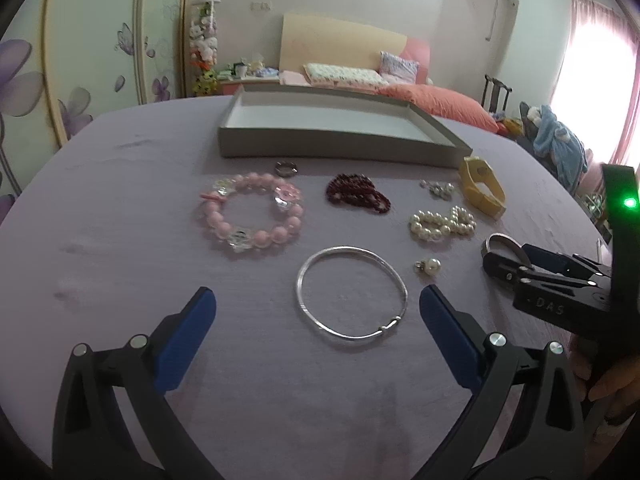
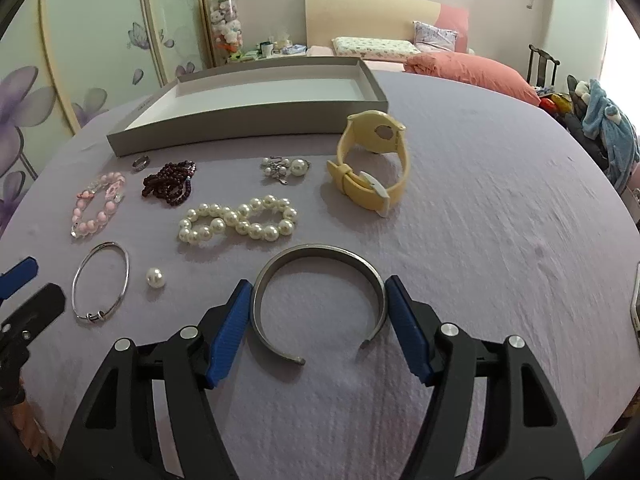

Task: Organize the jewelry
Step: 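Grasp the silver cuff bangle with the right tool while the left tool grasps the thin silver bangle, then carry both held bangles over the white tray with both tools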

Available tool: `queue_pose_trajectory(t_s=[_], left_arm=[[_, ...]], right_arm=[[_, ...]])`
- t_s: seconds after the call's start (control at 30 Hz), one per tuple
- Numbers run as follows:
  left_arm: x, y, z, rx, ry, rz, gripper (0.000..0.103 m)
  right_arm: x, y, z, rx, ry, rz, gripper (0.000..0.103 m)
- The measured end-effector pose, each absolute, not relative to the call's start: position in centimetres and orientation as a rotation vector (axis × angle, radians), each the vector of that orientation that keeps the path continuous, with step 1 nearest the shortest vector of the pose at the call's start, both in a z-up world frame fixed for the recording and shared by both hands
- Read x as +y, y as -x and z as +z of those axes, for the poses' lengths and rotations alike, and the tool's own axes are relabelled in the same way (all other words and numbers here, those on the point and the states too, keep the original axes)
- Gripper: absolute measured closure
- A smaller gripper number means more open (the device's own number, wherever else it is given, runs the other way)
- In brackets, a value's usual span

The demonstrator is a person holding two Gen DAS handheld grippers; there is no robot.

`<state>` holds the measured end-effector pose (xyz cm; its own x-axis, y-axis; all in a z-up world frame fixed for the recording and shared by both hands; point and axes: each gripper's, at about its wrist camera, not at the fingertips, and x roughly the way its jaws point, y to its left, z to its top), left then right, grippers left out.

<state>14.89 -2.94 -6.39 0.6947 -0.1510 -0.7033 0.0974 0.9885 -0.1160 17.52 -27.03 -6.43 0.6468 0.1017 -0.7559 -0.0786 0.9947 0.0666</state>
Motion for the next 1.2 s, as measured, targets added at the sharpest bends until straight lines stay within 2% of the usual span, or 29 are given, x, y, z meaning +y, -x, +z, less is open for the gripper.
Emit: queue_pose_trajectory(t_s=[0.17,0.23,0.33,0.6,0.83,1.2], left_arm=[[-4.6,-16.4,-7.2,0.852,0.036,-0.146,0.004],[-5.1,-17.0,-7.6,0.879,0.024,-0.149,0.012],[-5.9,-17.6,-8.0,0.899,-0.010,-0.134,0.015],[-6.9,-18.4,-8.3,0.908,-0.066,-0.104,0.016],[-7.2,-18.5,-8.3,0.902,-0.079,-0.120,0.030],[-6.5,-17.6,-8.2,0.865,-0.058,-0.118,0.031]], right_arm=[[-28.5,-17.4,-6.2,0.850,-0.086,0.081,0.036],[-28.8,-17.6,-6.2,0.849,-0.094,0.084,0.036],[-29.1,-17.7,-6.2,0.847,-0.107,0.089,0.036],[-29.1,-17.9,-6.2,0.842,-0.126,0.107,0.036],[-29.2,-17.8,-6.4,0.843,-0.138,0.117,0.035],[-28.3,-17.2,-6.2,0.828,-0.142,0.153,0.036]])
